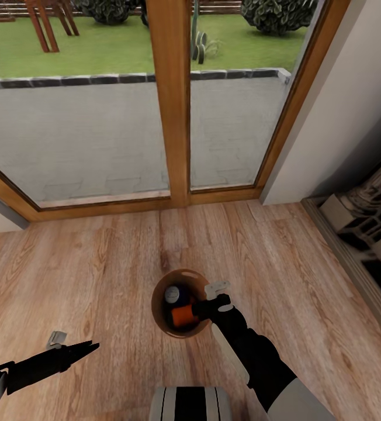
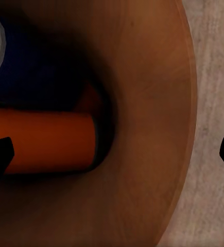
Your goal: Put the three can of soda from the living room inside the tash can in the kitchen.
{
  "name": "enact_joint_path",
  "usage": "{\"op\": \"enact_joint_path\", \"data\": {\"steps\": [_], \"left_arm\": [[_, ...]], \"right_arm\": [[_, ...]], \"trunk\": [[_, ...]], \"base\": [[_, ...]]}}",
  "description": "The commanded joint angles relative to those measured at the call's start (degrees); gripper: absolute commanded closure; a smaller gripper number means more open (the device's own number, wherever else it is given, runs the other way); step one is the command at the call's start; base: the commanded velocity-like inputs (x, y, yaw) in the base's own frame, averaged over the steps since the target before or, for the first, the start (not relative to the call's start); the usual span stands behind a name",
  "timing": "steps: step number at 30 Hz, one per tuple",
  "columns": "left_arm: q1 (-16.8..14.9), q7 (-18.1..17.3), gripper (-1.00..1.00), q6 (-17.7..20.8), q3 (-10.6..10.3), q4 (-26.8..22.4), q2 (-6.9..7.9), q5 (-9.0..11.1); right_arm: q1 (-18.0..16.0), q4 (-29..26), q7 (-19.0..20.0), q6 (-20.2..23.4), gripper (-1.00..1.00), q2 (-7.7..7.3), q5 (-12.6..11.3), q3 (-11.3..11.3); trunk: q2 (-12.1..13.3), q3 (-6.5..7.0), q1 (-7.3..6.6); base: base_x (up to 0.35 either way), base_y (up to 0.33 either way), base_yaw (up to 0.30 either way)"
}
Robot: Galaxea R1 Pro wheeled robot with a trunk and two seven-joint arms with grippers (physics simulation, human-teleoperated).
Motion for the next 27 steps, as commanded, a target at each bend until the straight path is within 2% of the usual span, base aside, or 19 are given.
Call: {"op": "enact_joint_path", "data": {"steps": [1, 8, 15, 24, 27], "left_arm": [[0.0, 0.0, -1.0, 0.0, 0.0, 0.0, 0.0, 0.0], [0.0, 0.0, -1.0, 0.0, 0.0, 0.0, 0.0, 0.0], [0.0, 0.0, -1.0, 0.0, -0.2, 0.0, 0.0, 0.0], [0.0, 0.0, -1.0, 0.0, -0.1, 0.0, 0.0, 0.0], [0.0, 0.0, -1.0, 0.0, -0.1, 0.0, 0.0, 0.0]], "right_arm": [[0.0, 0.0, 0.0, 0.0, -1.0, 0.0, 0.0, 0.0], [0.0, 0.0, 0.0, 0.0, -1.0, 0.0, 0.0, 0.0], [0.0, 0.0, 0.0, 0.0, -1.0, 0.0, 0.0, 0.0], [0.0, 0.0, 0.0, 0.0, -1.0, 0.0, 0.0, 0.0], [0.0, 0.0, 0.0, 0.0, -1.0, 0.0, 0.0, 0.0]], "trunk": [[0.0, 0.0, 0.0], [0.0, 0.0, 0.0], [2.8, 1.26, -1.54], [2.8, 1.26, -1.54], [4.0, 1.8, -2.2]], "base": [[0.0, 0.0, 0.0], [0.0, 0.0, 0.0], [0.0, 0.0, 0.0], [0.0, 0.0, 0.0], [0.0, 0.0, 0.0]]}}
